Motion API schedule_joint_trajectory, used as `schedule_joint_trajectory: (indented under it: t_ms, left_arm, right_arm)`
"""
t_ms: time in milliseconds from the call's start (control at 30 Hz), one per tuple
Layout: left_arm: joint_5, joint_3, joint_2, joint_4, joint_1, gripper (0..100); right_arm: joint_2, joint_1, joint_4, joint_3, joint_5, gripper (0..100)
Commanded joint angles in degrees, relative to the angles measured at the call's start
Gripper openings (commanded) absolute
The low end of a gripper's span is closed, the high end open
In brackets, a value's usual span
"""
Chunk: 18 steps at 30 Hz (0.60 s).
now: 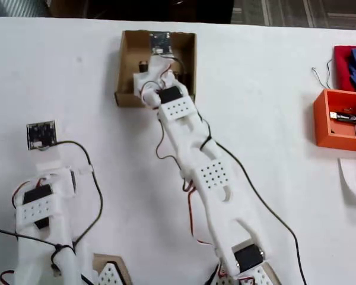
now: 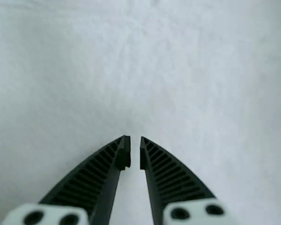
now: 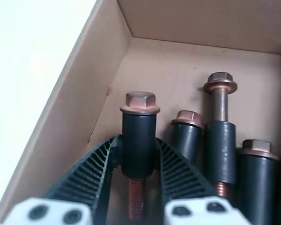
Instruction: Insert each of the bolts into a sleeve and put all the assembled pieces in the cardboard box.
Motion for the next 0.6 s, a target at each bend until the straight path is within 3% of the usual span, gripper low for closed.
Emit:
schedule_joint_trajectory:
  t_ms: [0,567]
  left_arm:
    - [0.00,-0.13,-0.44,-0.62,-0.26,7]
    - [0.00,-0.13,-0.35,-0.62,-0.26,7]
  right_arm:
    - [-0.66,-2.07,-0.84,-2.64,-0.70,2.0]
    - [-0.66,-2.33,-0.57,-2.90,-3.96,1.9]
